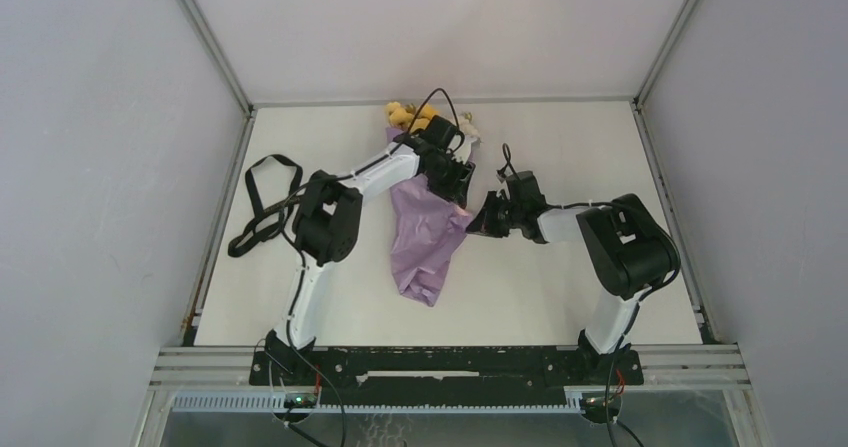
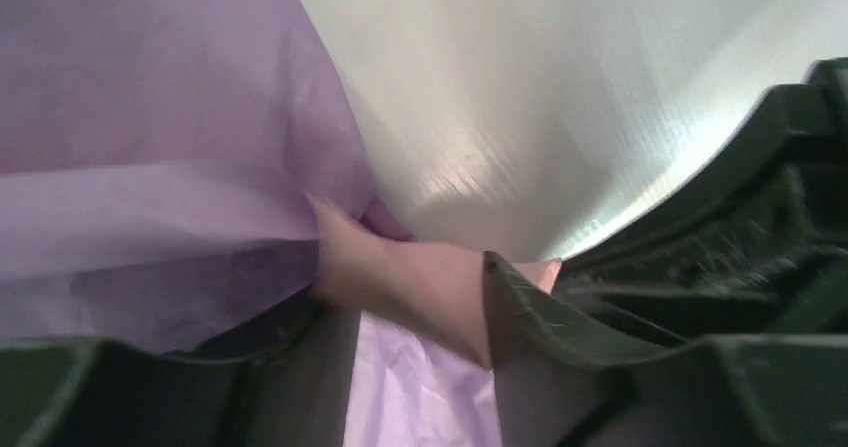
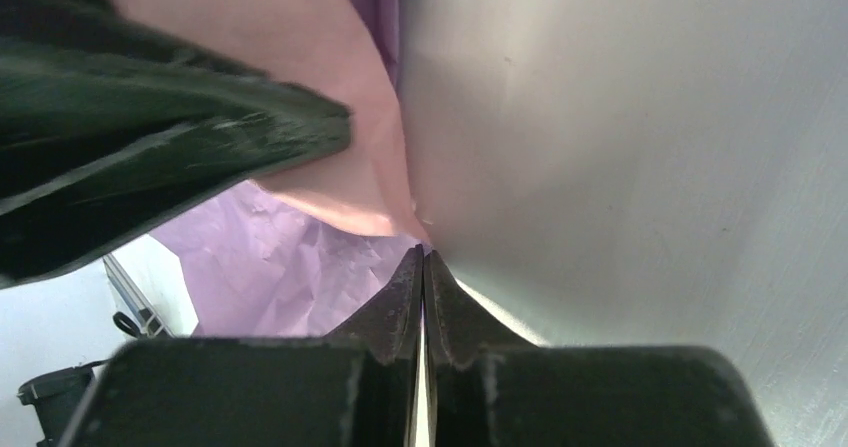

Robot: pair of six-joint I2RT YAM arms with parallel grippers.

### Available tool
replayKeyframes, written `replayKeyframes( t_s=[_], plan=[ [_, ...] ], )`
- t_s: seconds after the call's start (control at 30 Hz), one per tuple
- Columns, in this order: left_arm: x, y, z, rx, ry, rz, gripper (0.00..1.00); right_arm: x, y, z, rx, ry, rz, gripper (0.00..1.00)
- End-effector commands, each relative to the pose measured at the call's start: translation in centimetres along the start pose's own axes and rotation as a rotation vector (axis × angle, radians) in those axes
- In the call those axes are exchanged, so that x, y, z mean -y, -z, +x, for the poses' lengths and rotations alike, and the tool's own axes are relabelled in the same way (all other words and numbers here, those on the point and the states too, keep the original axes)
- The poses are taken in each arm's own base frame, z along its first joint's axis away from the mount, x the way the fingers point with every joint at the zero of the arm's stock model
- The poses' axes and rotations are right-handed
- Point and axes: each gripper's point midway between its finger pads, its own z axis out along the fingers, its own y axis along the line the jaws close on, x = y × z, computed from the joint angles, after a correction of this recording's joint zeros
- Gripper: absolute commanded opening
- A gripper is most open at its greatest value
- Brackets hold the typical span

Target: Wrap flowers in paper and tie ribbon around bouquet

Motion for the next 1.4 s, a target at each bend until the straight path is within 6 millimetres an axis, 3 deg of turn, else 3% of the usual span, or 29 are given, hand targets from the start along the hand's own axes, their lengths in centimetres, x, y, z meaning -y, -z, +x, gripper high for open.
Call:
replayKeyframes(
  t_s=[0.0,0.1,0.23,0.3,0.4,0.47,0.6,0.7,1.0,1.2,1.37],
  plan=[
    [2.5,6.6,-3.8,0.118,-0.123,0.014,0.59,0.6,0.5,-1.3,0.064,-0.008,0.012,0.05],
    [4.3,10.4,-3.0,0.132,-0.238,0.051,0.67,0.8,0.6,-1.1,0.061,-0.018,0.000,0.00],
    [4.9,13.6,0.5,0.132,-0.399,0.027,0.69,0.7,0.5,-0.7,0.049,-0.018,-0.006,0.00],
    [4.2,13.4,3.7,0.091,-0.461,-0.016,0.63,0.7,0.5,-0.6,0.048,-0.020,-0.006,0.00],
    [4.0,12.6,7.1,0.038,-0.558,-0.071,0.42,0.4,0.4,-0.5,0.048,-0.020,-0.009,0.00],
    [4.4,11.2,9.2,0.001,-0.655,-0.117,0.39,0.4,0.3,-0.4,0.049,-0.017,-0.004,0.00],
    [3.9,8.6,11.9,-0.051,-0.820,-0.245,0.38,0.8,0.2,-0.7,0.064,-0.022,0.014,0.00],
    [4.6,7.3,14.0,-0.096,-0.907,-0.254,0.38,1.1,0.1,-0.8,0.072,-0.020,0.028,0.00],
    [8.8,5.7,21.7,-0.243,-1.082,-0.031,0.51,2.2,0.3,-1.3,0.079,-0.031,0.051,0.00],
    [11.7,8.3,22.2,-0.242,-1.096,0.119,0.66,2.2,0.2,-1.1,0.076,-0.032,0.060,0.00],
    [14.9,12.9,21.2,-0.159,-1.110,0.219,0.71,2.2,-0.1,-0.3,0.056,-0.032,0.075,0.00]
  ],
)
